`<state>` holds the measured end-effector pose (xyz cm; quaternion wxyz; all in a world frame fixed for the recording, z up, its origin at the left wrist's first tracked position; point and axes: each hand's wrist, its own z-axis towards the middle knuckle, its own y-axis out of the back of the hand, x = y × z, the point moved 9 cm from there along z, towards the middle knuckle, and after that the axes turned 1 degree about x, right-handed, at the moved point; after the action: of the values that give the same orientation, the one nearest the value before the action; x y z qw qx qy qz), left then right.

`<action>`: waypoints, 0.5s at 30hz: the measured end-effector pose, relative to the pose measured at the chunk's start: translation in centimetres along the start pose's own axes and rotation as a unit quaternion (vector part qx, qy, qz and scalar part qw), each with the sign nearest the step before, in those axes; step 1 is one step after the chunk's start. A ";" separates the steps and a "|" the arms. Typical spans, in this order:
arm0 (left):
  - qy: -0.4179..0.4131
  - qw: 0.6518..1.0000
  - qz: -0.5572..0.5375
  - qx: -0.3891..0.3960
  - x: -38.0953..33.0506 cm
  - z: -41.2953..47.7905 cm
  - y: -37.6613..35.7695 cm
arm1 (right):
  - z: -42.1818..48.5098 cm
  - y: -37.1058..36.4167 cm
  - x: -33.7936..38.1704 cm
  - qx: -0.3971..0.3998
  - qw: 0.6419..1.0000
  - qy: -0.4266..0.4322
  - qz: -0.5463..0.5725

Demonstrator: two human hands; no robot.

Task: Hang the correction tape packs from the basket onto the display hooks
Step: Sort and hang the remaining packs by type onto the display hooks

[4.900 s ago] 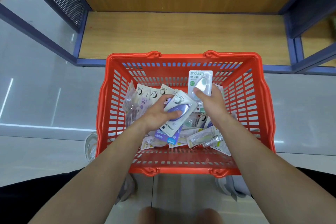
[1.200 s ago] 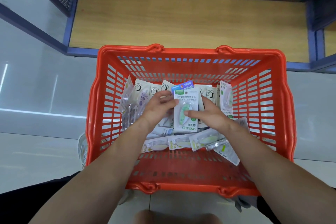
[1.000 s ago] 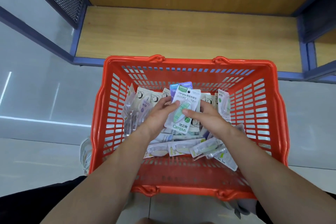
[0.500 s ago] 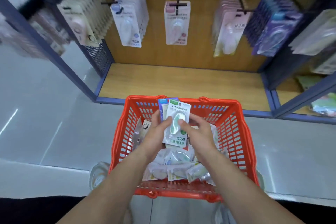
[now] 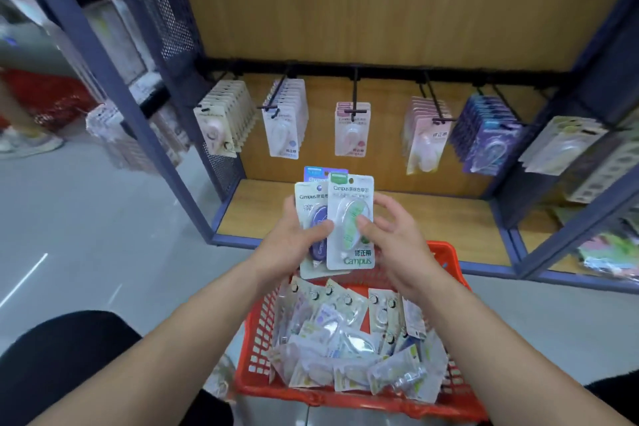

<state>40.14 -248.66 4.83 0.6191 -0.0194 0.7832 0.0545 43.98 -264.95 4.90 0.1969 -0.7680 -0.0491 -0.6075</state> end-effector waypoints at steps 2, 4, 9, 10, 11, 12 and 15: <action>-0.020 0.999 0.031 0.013 -1.7 -0.9 0.3 | -0.4 -0.5 1.9 0.026 1.000 0.014 -0.005; -0.029 0.999 0.035 0.013 -3.0 -1.7 0.3 | -1.0 -0.5 3.4 0.038 0.998 0.026 -0.029; -0.056 0.997 0.013 -0.049 -6.9 -2.5 -2.0 | -3.2 1.7 7.1 0.008 0.996 0.080 -0.039; -0.066 0.996 0.023 -0.063 -7.6 -2.5 -2.7 | -3.6 2.3 7.8 -0.006 0.996 0.086 -0.034; -0.076 0.994 0.024 -0.076 -8.4 -2.5 -3.4 | -3.9 2.9 8.5 -0.023 0.995 0.090 -0.030; -0.082 0.992 0.016 -0.090 -9.0 -2.6 -3.9 | -4.1 3.4 9.2 -0.039 0.995 0.093 -0.028; -0.076 0.993 -0.015 -0.092 -10.3 -2.3 -5.6 | -4.9 4.3 11.4 -0.076 0.989 0.117 -0.044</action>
<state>40.89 -254.90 15.04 0.6730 -0.0840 0.7252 0.1187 43.79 -272.53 15.59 0.1155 -0.7015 -0.0138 -0.7031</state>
